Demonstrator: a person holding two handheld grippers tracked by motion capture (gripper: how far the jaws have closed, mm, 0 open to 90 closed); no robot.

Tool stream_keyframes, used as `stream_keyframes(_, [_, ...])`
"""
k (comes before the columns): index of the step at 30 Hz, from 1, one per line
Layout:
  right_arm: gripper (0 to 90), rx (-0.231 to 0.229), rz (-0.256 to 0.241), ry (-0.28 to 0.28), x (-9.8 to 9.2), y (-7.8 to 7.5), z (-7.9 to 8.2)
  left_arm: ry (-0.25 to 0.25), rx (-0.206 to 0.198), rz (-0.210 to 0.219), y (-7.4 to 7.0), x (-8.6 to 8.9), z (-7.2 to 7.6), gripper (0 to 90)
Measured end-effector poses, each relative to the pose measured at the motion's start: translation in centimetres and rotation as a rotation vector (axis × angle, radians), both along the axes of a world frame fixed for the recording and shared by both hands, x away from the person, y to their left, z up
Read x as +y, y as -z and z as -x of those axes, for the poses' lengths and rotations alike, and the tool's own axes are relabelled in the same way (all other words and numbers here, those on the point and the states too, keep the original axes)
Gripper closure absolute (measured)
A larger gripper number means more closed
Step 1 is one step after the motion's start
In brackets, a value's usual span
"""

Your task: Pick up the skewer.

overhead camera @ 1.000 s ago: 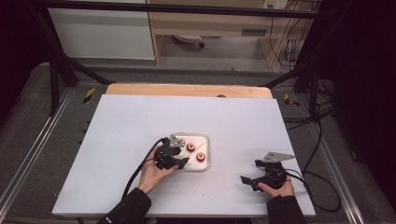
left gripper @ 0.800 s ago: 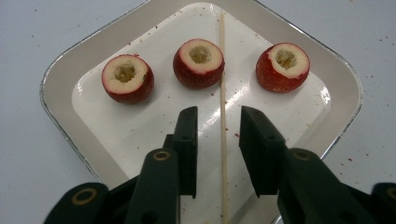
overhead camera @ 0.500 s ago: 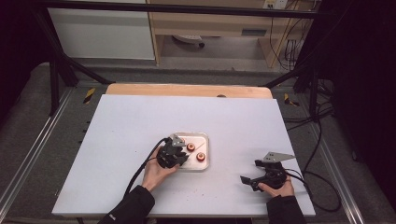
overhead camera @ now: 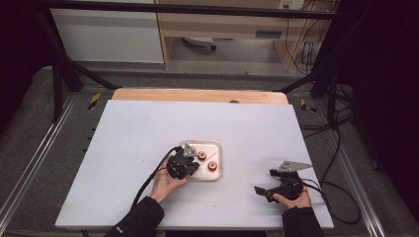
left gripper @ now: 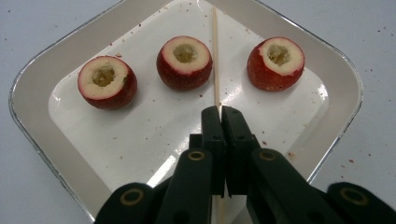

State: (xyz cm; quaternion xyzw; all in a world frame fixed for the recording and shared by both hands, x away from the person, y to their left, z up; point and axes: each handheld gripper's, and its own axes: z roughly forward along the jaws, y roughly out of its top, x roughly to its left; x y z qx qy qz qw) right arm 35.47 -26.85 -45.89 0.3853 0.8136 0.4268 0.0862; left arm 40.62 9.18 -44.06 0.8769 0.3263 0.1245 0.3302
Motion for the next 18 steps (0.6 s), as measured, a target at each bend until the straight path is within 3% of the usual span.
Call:
stream_keyframes(9, [1.2, -0.001, 0.001, -0.001, 0.0, 0.0, 0.0, 0.004, -0.024, 0.050, -0.6, 0.2, 0.5, 88.6])
stream_keyframes(18, [1.2, -0.001, 0.005, 0.001, 0.0, -0.1, 0.1, 0.017, -0.032, 0.071, -1.9, 0.9, 1.6, 88.5])
